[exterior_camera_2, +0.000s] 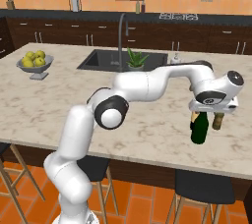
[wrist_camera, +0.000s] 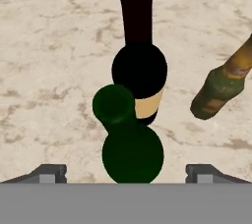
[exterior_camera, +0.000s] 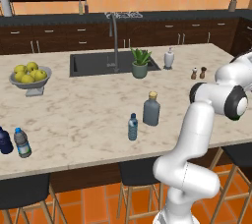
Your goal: Move the plastic bottles in the middle to the plastics group, and the glass bottles in the middle to the glass group.
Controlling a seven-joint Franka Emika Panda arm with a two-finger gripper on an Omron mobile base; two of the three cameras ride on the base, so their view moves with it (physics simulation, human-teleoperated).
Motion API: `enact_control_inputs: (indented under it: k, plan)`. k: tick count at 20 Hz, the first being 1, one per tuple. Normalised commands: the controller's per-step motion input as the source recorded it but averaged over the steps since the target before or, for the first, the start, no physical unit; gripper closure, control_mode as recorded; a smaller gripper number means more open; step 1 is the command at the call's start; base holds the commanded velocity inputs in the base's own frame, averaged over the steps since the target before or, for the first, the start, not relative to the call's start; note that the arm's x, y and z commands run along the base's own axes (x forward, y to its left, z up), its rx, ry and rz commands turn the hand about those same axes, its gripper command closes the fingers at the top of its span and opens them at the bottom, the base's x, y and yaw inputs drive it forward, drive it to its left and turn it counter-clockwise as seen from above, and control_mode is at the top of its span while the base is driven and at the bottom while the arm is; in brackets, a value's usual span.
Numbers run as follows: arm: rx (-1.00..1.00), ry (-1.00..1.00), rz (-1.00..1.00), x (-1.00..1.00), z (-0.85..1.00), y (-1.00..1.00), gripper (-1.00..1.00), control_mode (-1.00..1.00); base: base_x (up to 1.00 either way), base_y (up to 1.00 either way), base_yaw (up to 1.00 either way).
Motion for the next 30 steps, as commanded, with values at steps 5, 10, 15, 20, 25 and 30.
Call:
enact_control_inputs:
  k: [5, 10, 15, 20, 25, 30]
  plan:
    - [0.00, 0.01, 0.00, -0.65, 0.27, 0.15, -1.00, -1.00, 0.00, 0.00, 0.00]
    - [0.00, 0.08, 0.02, -0.82, 0.29, 0.65, -1.00, -1.00, 0.00, 0.00, 0.00]
    - [-0.03, 0.11, 0.00, -0.60, 0.03, 0.86, -1.00, -1.00, 0.00, 0.00, 0.00]
    - [-0.06, 0.02, 0.01, -0.10, 0.00, 1.00, -1.00, -1.00, 0.00, 0.00, 0.00]
    - [0.00, 0.02, 0.13, 0.03, 0.01, 0.98, -1.00, -1.00, 0.00, 0.00, 0.00]
    - [0.00, 0.15, 0.22, 0.00, 0.18, 0.78, -1.00, -1.00, 0.00, 0.00, 0.00]
